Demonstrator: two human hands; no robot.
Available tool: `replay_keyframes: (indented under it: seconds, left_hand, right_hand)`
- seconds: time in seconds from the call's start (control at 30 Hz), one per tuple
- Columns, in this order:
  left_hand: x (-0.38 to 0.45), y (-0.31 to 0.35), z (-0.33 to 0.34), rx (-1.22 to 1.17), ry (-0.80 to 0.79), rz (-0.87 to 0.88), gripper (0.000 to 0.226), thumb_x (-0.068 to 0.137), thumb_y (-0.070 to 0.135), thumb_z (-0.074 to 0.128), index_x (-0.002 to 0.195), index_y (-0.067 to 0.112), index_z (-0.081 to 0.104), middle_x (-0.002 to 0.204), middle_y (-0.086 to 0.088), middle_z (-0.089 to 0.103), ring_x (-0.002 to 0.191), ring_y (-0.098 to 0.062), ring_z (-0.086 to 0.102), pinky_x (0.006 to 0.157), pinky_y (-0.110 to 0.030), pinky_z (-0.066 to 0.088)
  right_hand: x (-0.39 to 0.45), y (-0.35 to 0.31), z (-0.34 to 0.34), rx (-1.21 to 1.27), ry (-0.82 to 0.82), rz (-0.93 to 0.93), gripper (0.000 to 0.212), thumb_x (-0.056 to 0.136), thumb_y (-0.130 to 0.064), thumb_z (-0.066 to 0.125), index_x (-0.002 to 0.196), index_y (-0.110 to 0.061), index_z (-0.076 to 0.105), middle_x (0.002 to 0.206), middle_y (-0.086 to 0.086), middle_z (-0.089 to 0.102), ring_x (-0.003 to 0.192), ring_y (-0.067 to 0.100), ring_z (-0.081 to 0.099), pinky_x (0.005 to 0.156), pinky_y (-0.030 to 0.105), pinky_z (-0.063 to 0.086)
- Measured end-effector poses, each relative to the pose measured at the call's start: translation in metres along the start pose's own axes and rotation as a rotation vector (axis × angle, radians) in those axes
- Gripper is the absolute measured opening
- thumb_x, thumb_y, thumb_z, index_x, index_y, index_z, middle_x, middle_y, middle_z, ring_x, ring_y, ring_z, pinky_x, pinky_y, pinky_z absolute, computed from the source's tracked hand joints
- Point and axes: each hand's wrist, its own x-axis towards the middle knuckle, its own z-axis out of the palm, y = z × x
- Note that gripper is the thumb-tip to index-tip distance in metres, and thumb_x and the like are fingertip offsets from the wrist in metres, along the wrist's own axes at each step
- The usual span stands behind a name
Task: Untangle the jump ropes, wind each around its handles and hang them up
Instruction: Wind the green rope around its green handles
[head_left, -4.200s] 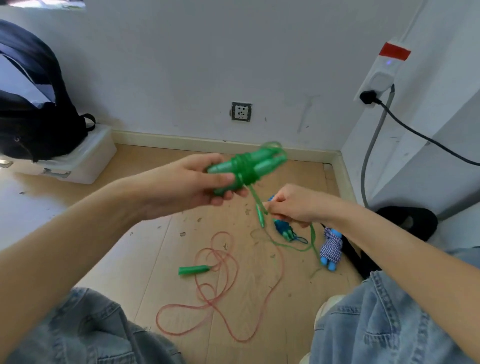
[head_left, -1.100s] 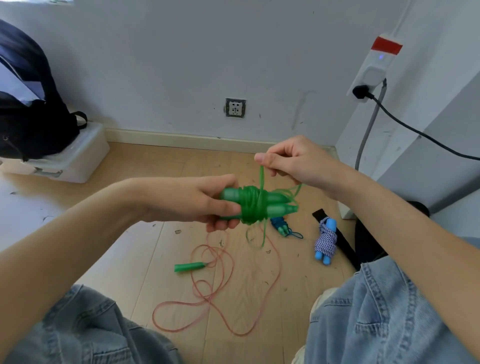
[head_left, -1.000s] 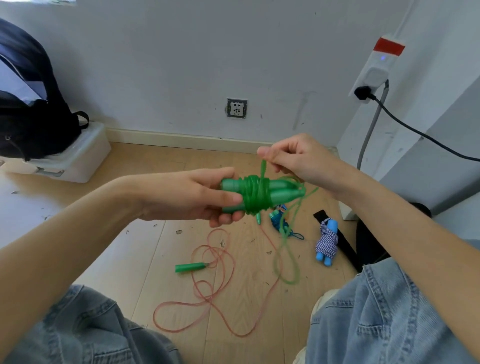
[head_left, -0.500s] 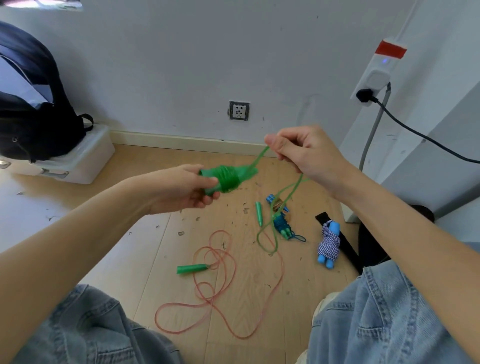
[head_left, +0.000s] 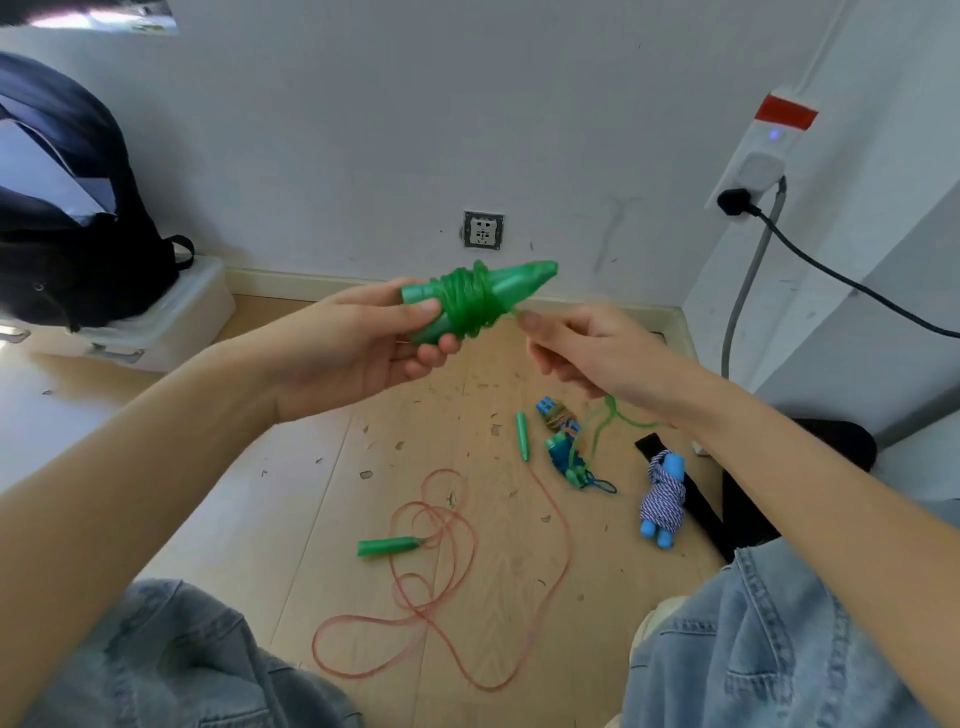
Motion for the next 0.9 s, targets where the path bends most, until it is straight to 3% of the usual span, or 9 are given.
replay_keyframes:
  seconds: [0.1,0.2,0.27,0.33,0.53,0.63,0.73,0.8,0.9]
  left_hand:
    - [0.013,-0.008,-0.003,0.037,0.349,0.036,0.031,0.093,0.009,0.046,0.123,0.001,0.044,0.077,-0.007,0.059,0.059,-0.008,0.057,0.052,-0.015,0.049]
    - [0.018,-0.021,0.009,0.696,0.466,0.000,0.017,0.094,0.011,0.046,0.111,0.008,0.046,0.077,-0.003,0.059,0.060,-0.009,0.054,0.049,-0.014,0.048]
    - [0.016,-0.024,0.020,0.982,0.328,-0.022,0.005,0.094,0.016,0.047,0.098,0.018,0.046,0.076,0.002,0.060,0.059,-0.006,0.054,0.049,-0.013,0.045]
    - [0.010,-0.021,0.027,1.034,0.087,-0.082,0.006,0.094,0.017,0.048,0.091,0.022,0.046,0.076,0.003,0.060,0.060,-0.005,0.053,0.053,-0.015,0.045]
    - [-0.011,-0.004,0.020,0.357,-0.332,-0.103,0.020,0.089,0.017,0.051,0.107,0.008,0.047,0.079,-0.003,0.059,0.069,-0.010,0.055,0.062,-0.018,0.049]
    - [-0.008,0.001,0.013,-0.025,-0.213,0.030,0.041,0.080,0.015,0.056,0.120,0.009,0.048,0.080,-0.006,0.062,0.068,-0.010,0.059,0.061,-0.016,0.051]
    - [0.001,-0.001,0.005,-0.182,0.079,0.118,0.034,0.085,0.011,0.054,0.119,0.007,0.049,0.081,-0.008,0.062,0.067,-0.010,0.061,0.061,-0.015,0.052]
    - [0.009,-0.009,0.007,-0.009,0.308,0.111,0.026,0.091,0.008,0.048,0.117,0.004,0.049,0.082,-0.008,0.060,0.066,-0.009,0.061,0.061,-0.017,0.053]
    - [0.016,-0.025,0.013,0.730,0.465,0.092,0.013,0.094,0.012,0.046,0.107,0.011,0.048,0.080,-0.003,0.061,0.065,-0.009,0.058,0.059,-0.020,0.050]
  right_hand:
    - [-0.003,-0.004,0.008,-0.301,-0.048,-0.111,0.039,0.093,-0.032,0.051,0.055,-0.022,0.047,0.049,-0.008,0.038,0.042,0.003,0.031,0.047,0.018,0.027]
    - [-0.002,-0.008,0.004,-0.317,0.003,-0.228,0.040,0.094,-0.028,0.050,0.055,-0.021,0.047,0.049,-0.007,0.038,0.045,0.006,0.034,0.049,0.022,0.027]
    - [0.000,-0.007,-0.003,-0.351,0.068,-0.265,0.039,0.094,-0.027,0.051,0.057,-0.014,0.050,0.049,-0.006,0.038,0.045,0.006,0.035,0.048,0.019,0.026]
    - [0.001,-0.004,-0.008,-0.368,0.099,-0.264,0.037,0.090,-0.031,0.056,0.057,-0.014,0.053,0.047,-0.007,0.039,0.044,0.005,0.035,0.047,0.016,0.027]
    - [-0.001,-0.003,-0.018,0.133,0.149,-0.076,0.035,0.063,-0.053,0.067,0.052,-0.021,0.057,0.047,-0.006,0.042,0.044,0.009,0.030,0.044,0.019,0.024]
    - [0.001,-0.004,-0.013,0.228,0.101,-0.058,0.040,0.083,-0.047,0.051,0.058,-0.016,0.052,0.043,-0.013,0.041,0.038,0.003,0.028,0.039,0.012,0.024]
    - [0.000,-0.004,0.003,-0.094,0.080,-0.113,0.040,0.096,-0.033,0.040,0.060,-0.018,0.046,0.049,-0.013,0.041,0.041,0.002,0.035,0.046,0.011,0.030]
    - [0.000,-0.002,0.010,-0.421,0.058,-0.206,0.037,0.096,-0.031,0.042,0.062,-0.018,0.044,0.051,-0.010,0.041,0.043,0.005,0.037,0.047,0.017,0.032]
    - [0.001,0.000,0.008,-0.755,0.053,-0.278,0.034,0.095,-0.036,0.043,0.069,-0.015,0.048,0.052,-0.006,0.043,0.045,0.009,0.039,0.048,0.030,0.033]
